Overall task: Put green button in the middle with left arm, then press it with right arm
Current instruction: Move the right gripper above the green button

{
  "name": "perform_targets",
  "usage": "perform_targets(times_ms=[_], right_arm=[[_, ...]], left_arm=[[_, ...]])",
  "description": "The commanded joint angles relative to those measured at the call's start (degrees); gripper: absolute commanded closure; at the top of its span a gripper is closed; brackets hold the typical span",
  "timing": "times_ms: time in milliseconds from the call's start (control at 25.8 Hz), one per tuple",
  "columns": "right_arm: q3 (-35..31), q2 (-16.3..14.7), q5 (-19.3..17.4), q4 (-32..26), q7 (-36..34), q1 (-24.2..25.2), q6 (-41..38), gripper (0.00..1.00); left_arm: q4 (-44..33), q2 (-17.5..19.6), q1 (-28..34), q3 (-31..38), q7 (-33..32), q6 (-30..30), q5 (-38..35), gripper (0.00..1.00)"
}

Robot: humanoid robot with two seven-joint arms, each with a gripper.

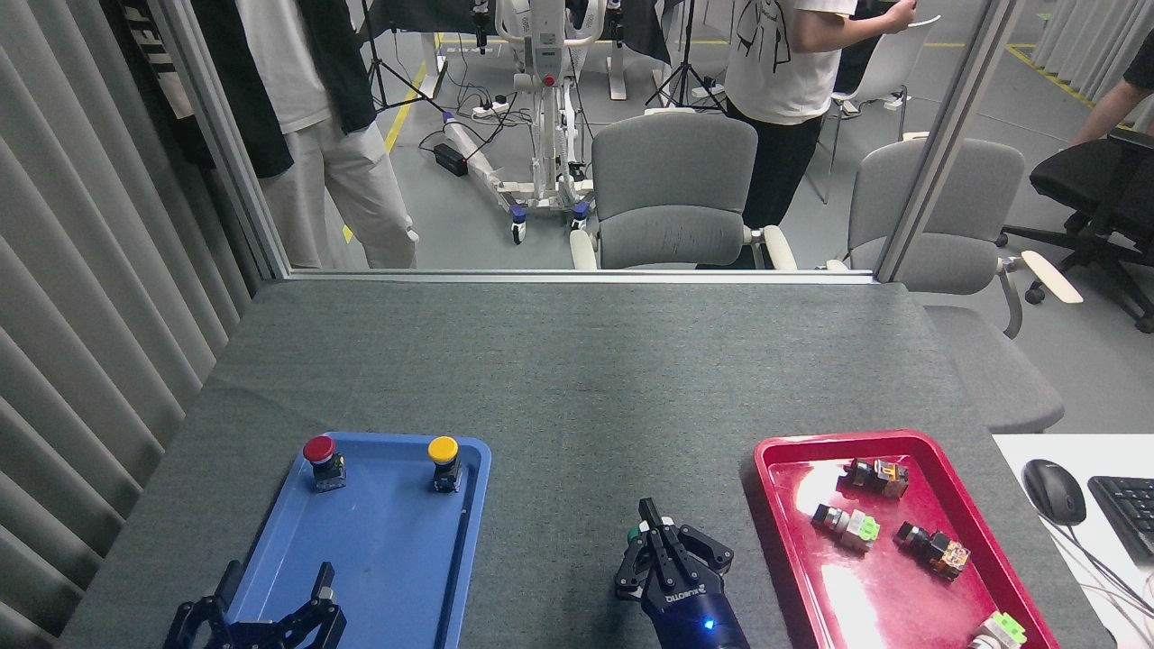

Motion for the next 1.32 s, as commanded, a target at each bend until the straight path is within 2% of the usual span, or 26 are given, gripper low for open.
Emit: perform_targets(times_ms=[0, 465, 620, 891, 1123, 1278], right_arm=[[0.44, 0.22, 0.42, 1.84, 0.0, -0.28, 0.46, 1.0], [1.4, 1.53, 1.57, 8.88, 0.71, -0.37, 2.31, 0.99], [2.11, 1.97, 1.48, 9.4, 1.76, -0.45, 4.06, 0.99], [2.11, 1.97, 1.39, 6.24, 0.0, -0.45, 5.73, 0.98], [1.49, 1.45, 1.39, -2.55, -3.07, -0.1, 7.58, 0.98], [1.14, 1.36, 1.3, -5.8, -5.27, 0.42, 8.72, 0.96]], left_arm=[[1.24, 0.45, -0.34, 0.19, -0.06, -1.09, 0.25, 0.01], [2.21, 1.24, -0.34, 0.28, 0.55, -2.41, 0.51, 0.01], [2.21, 1.24, -0.25, 0.28, 0.55, -2.32, 0.6, 0.01], [2.3, 1.15, -0.25, 0.19, 0.55, -2.24, 0.78, 0.01], [2.39, 1.15, -0.16, 0.28, 0.55, -2.32, 0.87, 0.01], [2.47, 1.24, 0.01, 0.36, 0.64, -2.59, 1.04, 0.01]])
